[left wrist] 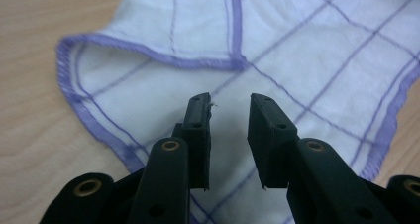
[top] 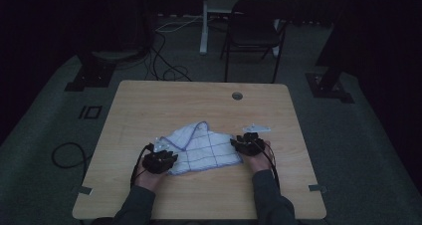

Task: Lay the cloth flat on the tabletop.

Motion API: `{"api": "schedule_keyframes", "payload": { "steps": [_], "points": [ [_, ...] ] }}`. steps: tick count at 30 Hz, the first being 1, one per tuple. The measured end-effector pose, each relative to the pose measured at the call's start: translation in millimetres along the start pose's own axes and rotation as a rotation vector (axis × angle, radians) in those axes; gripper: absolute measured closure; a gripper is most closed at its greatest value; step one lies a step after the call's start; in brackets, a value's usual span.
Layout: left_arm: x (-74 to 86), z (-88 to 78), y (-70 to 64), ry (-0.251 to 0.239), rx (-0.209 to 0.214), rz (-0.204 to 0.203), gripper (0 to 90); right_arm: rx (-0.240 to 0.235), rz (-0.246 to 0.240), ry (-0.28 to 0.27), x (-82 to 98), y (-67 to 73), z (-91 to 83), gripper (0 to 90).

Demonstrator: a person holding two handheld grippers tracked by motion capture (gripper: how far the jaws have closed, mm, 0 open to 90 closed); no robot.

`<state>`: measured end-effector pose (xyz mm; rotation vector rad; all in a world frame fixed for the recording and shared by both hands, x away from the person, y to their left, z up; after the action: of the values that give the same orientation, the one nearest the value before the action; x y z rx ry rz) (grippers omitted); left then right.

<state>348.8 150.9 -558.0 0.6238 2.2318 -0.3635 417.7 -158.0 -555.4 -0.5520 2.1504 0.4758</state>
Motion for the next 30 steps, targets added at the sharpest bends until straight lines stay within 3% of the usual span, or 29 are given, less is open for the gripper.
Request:
{"api": "schedule_keyframes", "payload": {
  "steps": [5,10,12,14,15,16,19,25,30],
  "points": [
    [8.7,0.6,0.0,0.003,0.004,-0.008,70.8,-0.002,0.006,0.002,-10.1,-7.1,11.4,56.9],
    [9.0,0.4,0.5,0.005,-0.002,0.005,71.9,-0.1,0.016,0.052,-17.5,-7.8,29.9,51.9],
    [9.2,0.5,0.8,0.004,-0.001,0.008,72.0,-0.105,0.005,0.067,-17.3,-6.8,32.3,52.0],
    [9.3,0.6,1.5,0.001,0.002,0.006,72.0,-0.111,-0.015,0.09,-16.1,-4.8,35.3,59.6],
    [9.3,0.8,1.7,-0.002,0.002,0.003,72.1,-0.113,-0.024,0.098,-15.4,-4.0,35.6,66.3],
    [9.2,0.8,2.1,-0.002,0.002,0.004,72.2,-0.098,-0.039,0.098,-15.4,-3.1,33.8,78.4],
    [8.9,1.3,2.5,-0.003,0.0,0.006,72.2,-0.095,-0.035,0.086,-17.0,-3.8,29.4,85.7],
    [7.5,3.0,2.4,-0.002,-0.005,0.006,72.0,-0.069,-0.053,0.038,-28.2,-4.0,14.9,87.5],
    [7.2,3.3,2.0,-0.002,-0.006,0.008,71.7,-0.077,-0.084,0.001,-36.3,4.5,-0.5,87.5]
  ]
}}
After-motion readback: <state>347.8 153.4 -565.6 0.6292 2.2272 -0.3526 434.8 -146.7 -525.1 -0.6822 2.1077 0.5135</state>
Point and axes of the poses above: each handheld gripper's, and its own axes: z roughly forward along the jaws, x roughly out of its underside, y roughly to its left, the point moved 4 cm from there along z, roughly forward along the jaws, and after that the axes turned 4 degrees about -y, right-handed, at the moved point
